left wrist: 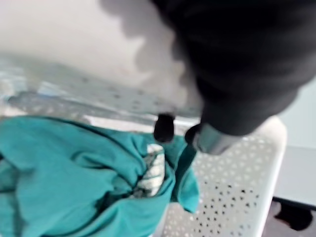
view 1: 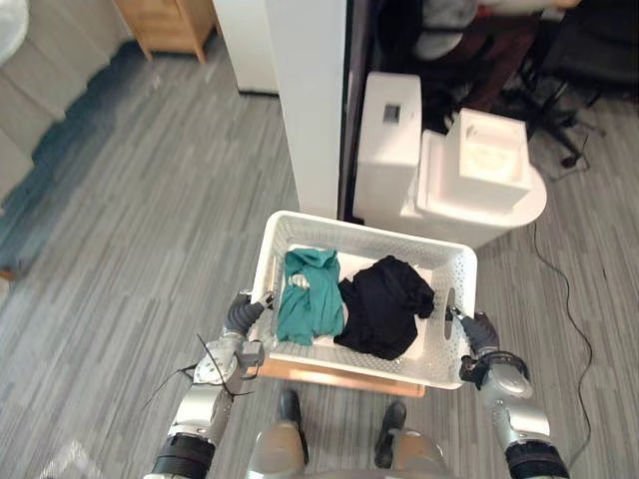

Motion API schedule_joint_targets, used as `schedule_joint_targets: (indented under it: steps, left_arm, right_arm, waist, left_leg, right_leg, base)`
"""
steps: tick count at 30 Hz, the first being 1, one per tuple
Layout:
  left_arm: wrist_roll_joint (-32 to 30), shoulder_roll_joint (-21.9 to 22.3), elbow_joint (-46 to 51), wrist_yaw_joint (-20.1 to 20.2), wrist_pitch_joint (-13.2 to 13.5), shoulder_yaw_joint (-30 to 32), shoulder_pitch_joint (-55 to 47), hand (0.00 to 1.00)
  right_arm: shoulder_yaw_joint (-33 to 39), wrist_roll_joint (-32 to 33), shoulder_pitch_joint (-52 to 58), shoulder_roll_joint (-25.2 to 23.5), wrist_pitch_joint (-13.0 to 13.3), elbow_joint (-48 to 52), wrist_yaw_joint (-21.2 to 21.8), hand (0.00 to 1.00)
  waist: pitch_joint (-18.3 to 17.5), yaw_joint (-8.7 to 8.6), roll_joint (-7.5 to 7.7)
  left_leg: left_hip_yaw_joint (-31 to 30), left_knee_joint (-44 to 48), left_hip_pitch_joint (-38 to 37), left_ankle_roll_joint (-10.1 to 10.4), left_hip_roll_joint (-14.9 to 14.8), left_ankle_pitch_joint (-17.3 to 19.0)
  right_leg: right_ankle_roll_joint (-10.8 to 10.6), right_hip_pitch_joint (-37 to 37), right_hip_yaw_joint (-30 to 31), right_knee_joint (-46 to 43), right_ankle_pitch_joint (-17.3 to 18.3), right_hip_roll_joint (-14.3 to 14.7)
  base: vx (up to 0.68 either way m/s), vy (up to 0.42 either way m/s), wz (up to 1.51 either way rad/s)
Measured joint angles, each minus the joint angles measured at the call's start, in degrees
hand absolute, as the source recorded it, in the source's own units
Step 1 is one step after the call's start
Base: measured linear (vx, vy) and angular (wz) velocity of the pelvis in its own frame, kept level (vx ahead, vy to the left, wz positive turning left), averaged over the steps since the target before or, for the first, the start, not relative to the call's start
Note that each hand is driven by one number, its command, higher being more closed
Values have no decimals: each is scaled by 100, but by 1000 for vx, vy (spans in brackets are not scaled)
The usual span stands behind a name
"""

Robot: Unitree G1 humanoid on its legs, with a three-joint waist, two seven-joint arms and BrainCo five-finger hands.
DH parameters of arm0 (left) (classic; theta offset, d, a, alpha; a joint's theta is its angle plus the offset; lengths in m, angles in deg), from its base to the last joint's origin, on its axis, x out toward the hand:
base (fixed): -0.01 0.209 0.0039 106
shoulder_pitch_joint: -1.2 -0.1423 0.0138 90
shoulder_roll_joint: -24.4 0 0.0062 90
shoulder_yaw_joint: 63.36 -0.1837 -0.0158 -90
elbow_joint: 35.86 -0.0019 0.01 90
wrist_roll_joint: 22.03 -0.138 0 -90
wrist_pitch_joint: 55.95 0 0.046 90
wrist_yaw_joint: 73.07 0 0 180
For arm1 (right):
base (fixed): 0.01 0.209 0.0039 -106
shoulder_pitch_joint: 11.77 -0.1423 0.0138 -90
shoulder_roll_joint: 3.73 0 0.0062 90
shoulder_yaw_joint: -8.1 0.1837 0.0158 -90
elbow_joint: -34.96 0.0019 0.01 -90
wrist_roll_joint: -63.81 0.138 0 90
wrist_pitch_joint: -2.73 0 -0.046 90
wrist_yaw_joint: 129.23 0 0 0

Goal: Pick up the laundry basket with both hands and put the clothes into the washing machine.

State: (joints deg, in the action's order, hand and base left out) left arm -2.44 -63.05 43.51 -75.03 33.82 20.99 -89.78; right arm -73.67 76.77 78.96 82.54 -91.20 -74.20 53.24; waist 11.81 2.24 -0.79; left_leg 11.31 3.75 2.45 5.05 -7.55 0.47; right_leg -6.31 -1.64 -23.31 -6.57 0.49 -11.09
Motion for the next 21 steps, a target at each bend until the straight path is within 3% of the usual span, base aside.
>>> schedule_joint_targets:
  steps: [5, 8, 15, 18, 20, 21]
  left_arm:
    - [-47, 60, 599, 299, -15, 274, -496, 100]
    - [-92, 71, 642, 336, -169, 289, -564, 100]
    - [-282, 69, 934, 436, -208, 148, -653, 100]
    - [-282, 76, 1132, 418, -171, 46, -348, 100]
    - [-279, 54, 1131, 330, -165, 27, -84, 100]
    - [-234, 16, 1131, 291, -147, 75, -14, 100]
  right_arm:
    - [15, 52, 326, 0, -77, 507, 248, 100]
    - [4, 116, 452, -7, -158, 508, 280, 100]
    - [102, 392, 921, -192, -165, 850, 283, 100]
    - [459, 423, 988, -341, -163, 1404, 274, 100]
    - [500, 450, 948, -366, -166, 1600, 192, 100]
    - [484, 448, 780, -367, -166, 1722, 122, 100]
  waist:
    - [-336, 6, -45]
    - [-586, 1, -34]
    - [-789, -43, 15]
    - [-781, -120, 14]
    - [-696, -138, 151]
    - [-623, -134, 264]
  left_leg:
    - [163, -183, -407, 25, 15, 24]
    - [164, -190, -508, 17, 44, 33]
    - [192, -86, -448, -8, 43, 56]
    - [449, 1119, 645, -158, -180, 524]
    - [953, 1749, 1012, -397, -307, 805]
    - [1437, 1904, 1002, -562, -347, 926]
  right_leg:
    - [-5, 251, 139, 96, 4, 25]
    - [-16, 377, 165, 184, -8, 21]
    - [-12, 324, 264, 255, -54, 25]
    - [39, -477, 707, 160, -441, 55]
    - [-100, -988, 1266, 153, -901, 154]
    - [-346, -1363, 1531, 172, -1404, 169]
  base:
    - [36, 4, -16]
    - [-16, 8, -3]
    - [-42, 7, -3]
    - [-116, 72, -66]
    - [-262, 159, -155]
    - [-364, 195, -254]
